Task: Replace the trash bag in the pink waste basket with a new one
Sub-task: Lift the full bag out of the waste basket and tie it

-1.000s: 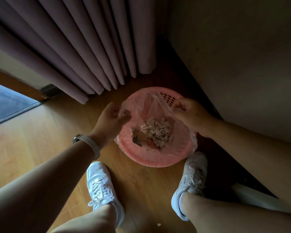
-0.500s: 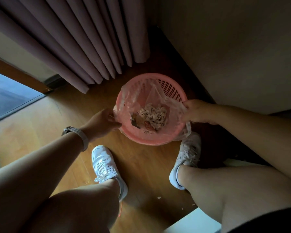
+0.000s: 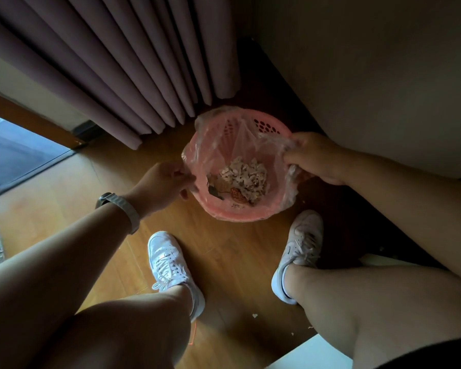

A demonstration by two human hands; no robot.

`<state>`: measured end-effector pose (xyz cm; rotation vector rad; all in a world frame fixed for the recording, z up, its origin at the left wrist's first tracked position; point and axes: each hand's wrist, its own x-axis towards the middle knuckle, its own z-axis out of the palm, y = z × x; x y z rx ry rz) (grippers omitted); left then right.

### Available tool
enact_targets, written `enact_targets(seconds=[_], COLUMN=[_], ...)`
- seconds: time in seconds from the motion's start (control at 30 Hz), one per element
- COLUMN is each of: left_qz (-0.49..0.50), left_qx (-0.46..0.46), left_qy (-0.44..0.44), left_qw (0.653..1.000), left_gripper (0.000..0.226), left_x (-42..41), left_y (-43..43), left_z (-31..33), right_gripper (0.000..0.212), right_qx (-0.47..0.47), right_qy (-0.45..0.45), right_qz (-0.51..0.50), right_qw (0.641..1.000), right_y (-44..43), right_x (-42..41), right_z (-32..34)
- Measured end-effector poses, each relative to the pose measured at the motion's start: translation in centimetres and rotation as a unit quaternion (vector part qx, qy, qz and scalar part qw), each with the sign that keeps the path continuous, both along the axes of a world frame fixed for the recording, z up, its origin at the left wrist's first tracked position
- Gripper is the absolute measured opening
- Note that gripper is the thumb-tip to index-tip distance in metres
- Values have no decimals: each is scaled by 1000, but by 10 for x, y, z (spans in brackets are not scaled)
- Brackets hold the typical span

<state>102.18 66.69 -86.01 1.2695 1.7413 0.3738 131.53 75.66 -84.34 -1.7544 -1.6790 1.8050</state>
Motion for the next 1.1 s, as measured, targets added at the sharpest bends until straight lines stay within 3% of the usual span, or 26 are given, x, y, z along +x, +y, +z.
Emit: enact_targets(seconds=[0.2, 0.27, 0.4, 0.5, 0.6, 0.7, 0.83, 1.1], left_qz=[48, 65, 92, 95, 56, -13, -30, -55], left_qx=[33, 31, 26, 32, 53, 91, 59, 73], left_qy=[-93, -106, -107, -37, 97, 223, 229, 242], left_qw=[994, 992, 990, 994, 992, 970, 971, 966], left_gripper=[12, 13, 13, 19, 24, 16, 40, 55], left_x=[11, 16, 22, 23, 21, 16, 18, 15], left_y=[9, 8, 6, 4, 1, 0, -2, 6], left_z=[22, 28, 36, 39, 42, 42, 32, 7], right_gripper=[11, 5, 12, 29, 53, 53, 43, 24], right_qx=[100, 106, 98, 113, 146, 184, 184, 139], right_qy=[35, 33, 16, -23, -67, -86, -127, -167], right_qz=[-45, -61, -78, -34, 67, 104, 100, 92], right_qw=[993, 992, 992, 993, 985, 974, 970, 972], right_y=[2, 2, -2, -7, -14, -21, -20, -12], right_x=[-14, -19, -25, -21, -12, -3, 14, 33], right_z=[27, 32, 36, 36, 41, 45, 39, 14])
